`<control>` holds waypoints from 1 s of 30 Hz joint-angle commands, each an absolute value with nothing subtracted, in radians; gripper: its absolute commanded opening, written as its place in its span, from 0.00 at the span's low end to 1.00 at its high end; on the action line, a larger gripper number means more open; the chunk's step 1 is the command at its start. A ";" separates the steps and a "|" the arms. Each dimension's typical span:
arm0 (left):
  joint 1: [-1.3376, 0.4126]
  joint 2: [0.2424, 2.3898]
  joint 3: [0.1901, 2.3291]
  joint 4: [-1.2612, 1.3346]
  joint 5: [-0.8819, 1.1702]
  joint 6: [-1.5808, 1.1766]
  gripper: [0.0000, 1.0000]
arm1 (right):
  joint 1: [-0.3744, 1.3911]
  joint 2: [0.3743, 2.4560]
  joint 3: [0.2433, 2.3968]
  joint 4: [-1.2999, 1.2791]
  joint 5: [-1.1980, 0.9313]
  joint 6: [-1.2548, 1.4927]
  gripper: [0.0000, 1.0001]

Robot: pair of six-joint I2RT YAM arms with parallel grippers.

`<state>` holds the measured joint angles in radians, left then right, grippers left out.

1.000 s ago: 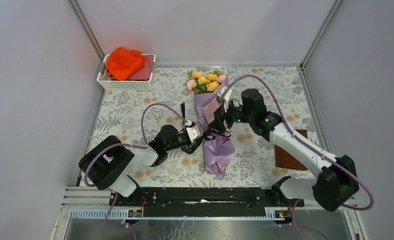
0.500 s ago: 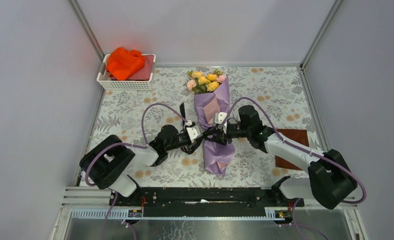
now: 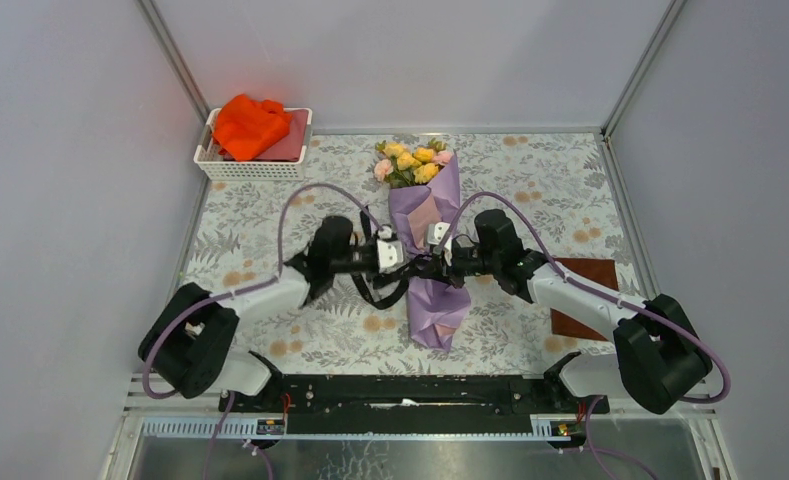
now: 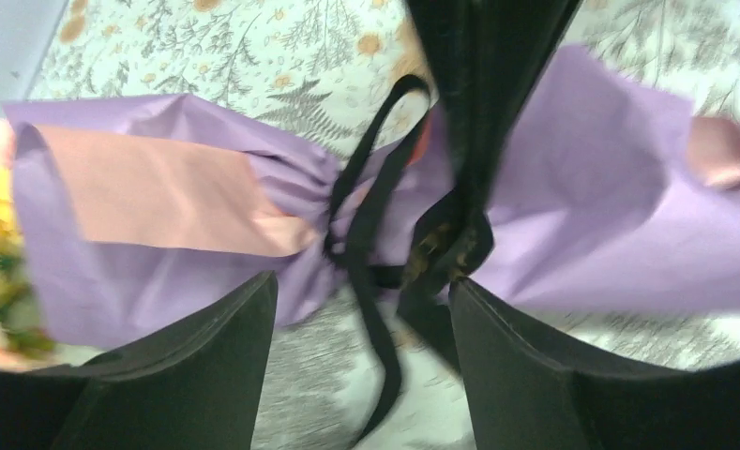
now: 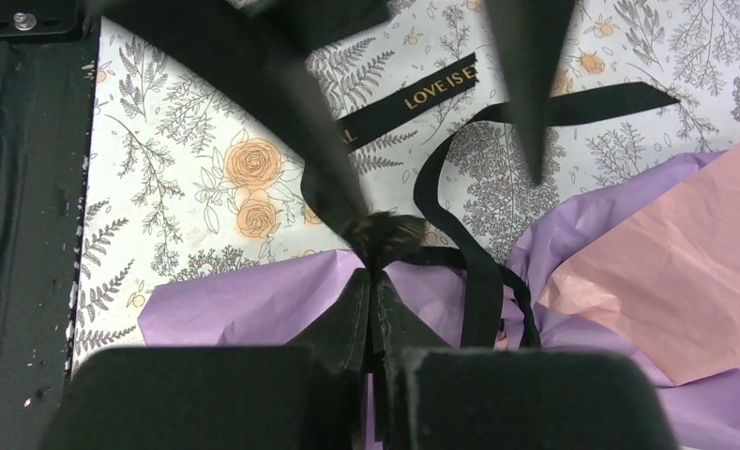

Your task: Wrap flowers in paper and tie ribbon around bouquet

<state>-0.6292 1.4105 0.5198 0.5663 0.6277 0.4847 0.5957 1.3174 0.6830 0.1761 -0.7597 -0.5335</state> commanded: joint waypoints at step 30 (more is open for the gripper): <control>-0.474 1.718 0.911 -0.364 0.519 1.517 0.19 | 0.590 1.283 0.724 0.152 -0.687 -0.534 0.00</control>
